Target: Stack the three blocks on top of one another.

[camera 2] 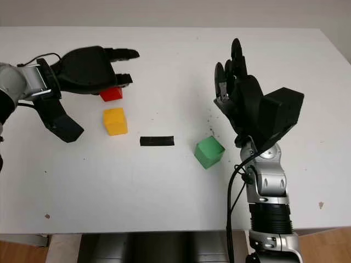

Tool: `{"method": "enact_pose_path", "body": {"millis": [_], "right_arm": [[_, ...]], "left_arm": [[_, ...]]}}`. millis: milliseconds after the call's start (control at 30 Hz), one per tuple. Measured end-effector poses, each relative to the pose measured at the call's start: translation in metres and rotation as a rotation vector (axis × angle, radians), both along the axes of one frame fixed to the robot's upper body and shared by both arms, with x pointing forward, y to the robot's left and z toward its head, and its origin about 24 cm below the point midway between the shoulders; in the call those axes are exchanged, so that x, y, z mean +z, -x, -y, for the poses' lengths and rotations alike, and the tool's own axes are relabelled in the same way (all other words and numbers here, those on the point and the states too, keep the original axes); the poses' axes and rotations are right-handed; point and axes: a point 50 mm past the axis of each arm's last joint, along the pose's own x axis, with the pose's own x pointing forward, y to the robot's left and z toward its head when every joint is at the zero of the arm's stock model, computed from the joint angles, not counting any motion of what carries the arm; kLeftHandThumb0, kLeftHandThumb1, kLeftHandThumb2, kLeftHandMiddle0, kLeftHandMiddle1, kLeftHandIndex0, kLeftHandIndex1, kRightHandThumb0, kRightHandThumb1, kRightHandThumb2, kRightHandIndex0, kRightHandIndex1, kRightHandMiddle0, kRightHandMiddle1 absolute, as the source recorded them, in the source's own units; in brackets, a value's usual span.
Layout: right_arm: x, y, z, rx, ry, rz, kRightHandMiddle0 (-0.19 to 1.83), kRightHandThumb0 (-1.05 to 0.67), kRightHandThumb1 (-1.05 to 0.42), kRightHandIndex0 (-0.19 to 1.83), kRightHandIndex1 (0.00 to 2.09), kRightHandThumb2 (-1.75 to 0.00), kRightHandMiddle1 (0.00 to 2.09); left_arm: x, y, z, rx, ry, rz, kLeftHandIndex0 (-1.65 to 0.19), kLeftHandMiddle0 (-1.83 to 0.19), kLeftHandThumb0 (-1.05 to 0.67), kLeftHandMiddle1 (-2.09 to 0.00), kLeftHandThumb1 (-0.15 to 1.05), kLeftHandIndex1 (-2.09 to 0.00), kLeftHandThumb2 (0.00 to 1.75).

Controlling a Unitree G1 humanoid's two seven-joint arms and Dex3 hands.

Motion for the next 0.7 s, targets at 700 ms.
{"method": "enact_pose_path", "body": {"millis": [700], "right_arm": [[0.000,-0.001,-0.002,0.010,0.010,0.008,-0.19,-0.62,-1.05,-0.19,0.00,-0.67,0.00]], "left_arm": [[0.043,0.017,0.022,0.066,0.771,-0.546,-0.43,-0.24,-0.39,-0.06,0.93,-1.42,0.05]]}}
